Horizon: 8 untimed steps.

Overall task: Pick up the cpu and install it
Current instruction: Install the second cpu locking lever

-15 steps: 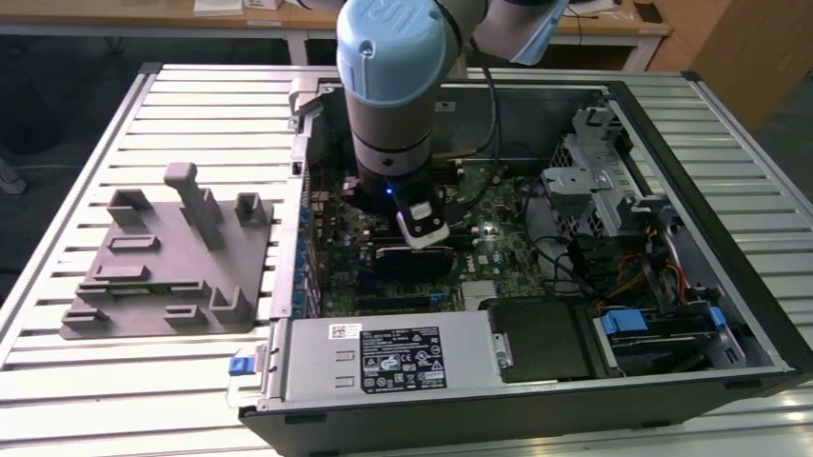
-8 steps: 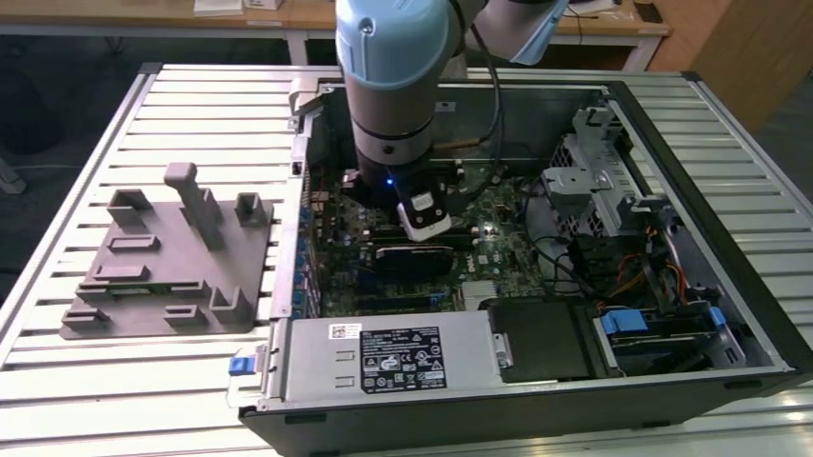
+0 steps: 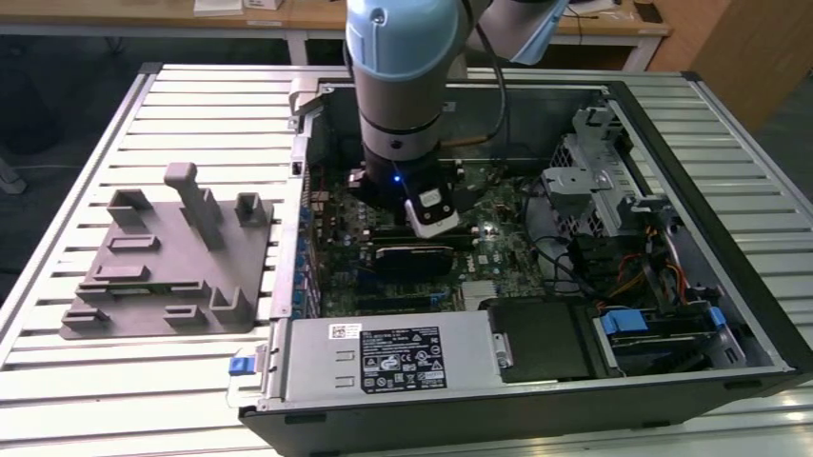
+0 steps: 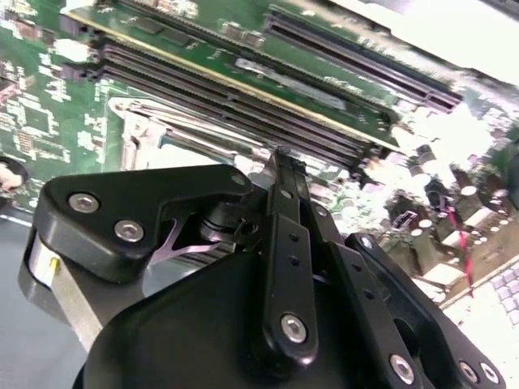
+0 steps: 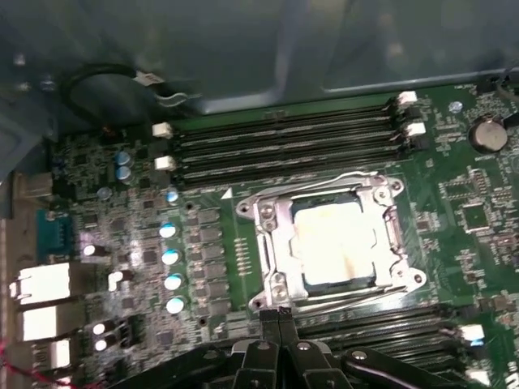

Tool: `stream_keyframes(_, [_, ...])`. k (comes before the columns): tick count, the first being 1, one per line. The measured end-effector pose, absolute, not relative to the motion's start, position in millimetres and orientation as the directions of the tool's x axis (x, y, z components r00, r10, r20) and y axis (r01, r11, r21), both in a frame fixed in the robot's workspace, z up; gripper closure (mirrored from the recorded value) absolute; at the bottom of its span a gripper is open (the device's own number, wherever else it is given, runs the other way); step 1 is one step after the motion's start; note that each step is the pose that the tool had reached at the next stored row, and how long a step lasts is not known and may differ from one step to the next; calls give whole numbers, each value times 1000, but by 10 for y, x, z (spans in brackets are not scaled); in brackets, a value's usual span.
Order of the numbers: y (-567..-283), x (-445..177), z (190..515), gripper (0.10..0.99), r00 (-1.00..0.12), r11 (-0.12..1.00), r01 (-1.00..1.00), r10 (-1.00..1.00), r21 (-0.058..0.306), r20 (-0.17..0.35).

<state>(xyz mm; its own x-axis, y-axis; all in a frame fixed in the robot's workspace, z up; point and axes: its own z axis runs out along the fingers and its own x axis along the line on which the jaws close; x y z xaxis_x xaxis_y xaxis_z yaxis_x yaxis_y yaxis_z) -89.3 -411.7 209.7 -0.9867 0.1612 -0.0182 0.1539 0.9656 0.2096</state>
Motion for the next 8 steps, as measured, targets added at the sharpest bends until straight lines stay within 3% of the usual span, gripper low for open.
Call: stream_keyframes(8, [-3960,-808,2097,980,-987,971,154,161,181,-23])
